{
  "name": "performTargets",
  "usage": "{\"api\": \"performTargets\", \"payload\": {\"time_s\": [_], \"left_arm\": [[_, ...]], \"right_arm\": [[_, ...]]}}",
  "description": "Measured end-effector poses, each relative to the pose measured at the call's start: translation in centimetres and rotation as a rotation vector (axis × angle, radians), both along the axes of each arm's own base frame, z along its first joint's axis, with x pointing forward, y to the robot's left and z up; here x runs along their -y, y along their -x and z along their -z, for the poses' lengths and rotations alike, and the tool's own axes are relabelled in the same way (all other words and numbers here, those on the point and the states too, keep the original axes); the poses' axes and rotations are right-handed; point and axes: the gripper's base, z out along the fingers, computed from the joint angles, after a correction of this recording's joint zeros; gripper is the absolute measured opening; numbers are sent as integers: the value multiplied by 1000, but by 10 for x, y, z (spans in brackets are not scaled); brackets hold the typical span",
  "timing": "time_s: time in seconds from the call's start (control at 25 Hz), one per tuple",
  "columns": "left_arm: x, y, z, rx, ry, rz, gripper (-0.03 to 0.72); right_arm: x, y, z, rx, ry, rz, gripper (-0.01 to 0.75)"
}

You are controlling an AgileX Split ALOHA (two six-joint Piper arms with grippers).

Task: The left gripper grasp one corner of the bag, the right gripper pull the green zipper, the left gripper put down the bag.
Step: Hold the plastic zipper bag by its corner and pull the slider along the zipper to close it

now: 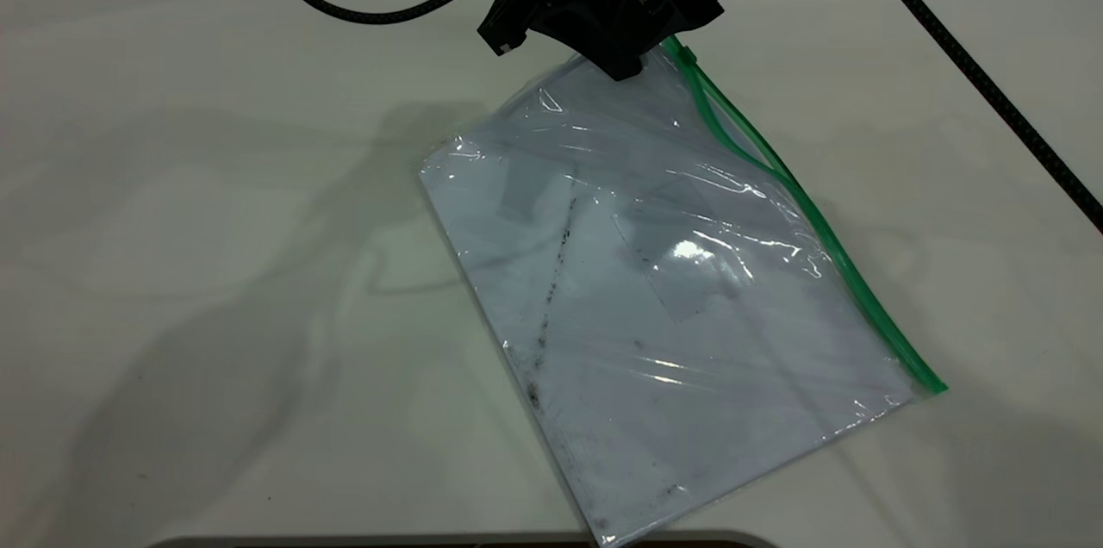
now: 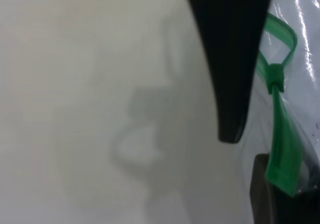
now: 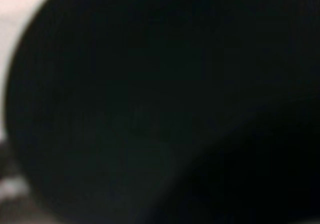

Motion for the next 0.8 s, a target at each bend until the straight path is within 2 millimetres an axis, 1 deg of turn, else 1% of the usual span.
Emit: {"api": "performTargets", "payload": {"time_s": [0.2, 0.4, 0.48, 0.6, 0.68, 0.8], "left_arm": [[0, 0, 0, -1, -1, -1, 53], [-2, 0, 7, -5, -22, -2, 53], [-2, 0, 7, -4, -27, -1, 53], [-2, 0, 8, -3, -29, -1, 53], [-2, 0, 8, -3, -29, -1, 53], [-2, 0, 7, -2, -30, 2, 53]], "right_arm": [[0, -1, 8, -8, 8, 5, 554], [0, -3, 18, -19, 17, 10, 549], [0, -3, 19, -21, 18, 10, 535], [1, -4, 19, -20, 18, 13, 492], [5, -6, 19, -22, 16, 25, 472], [20, -12, 21, -43, 9, 66, 461]]}}
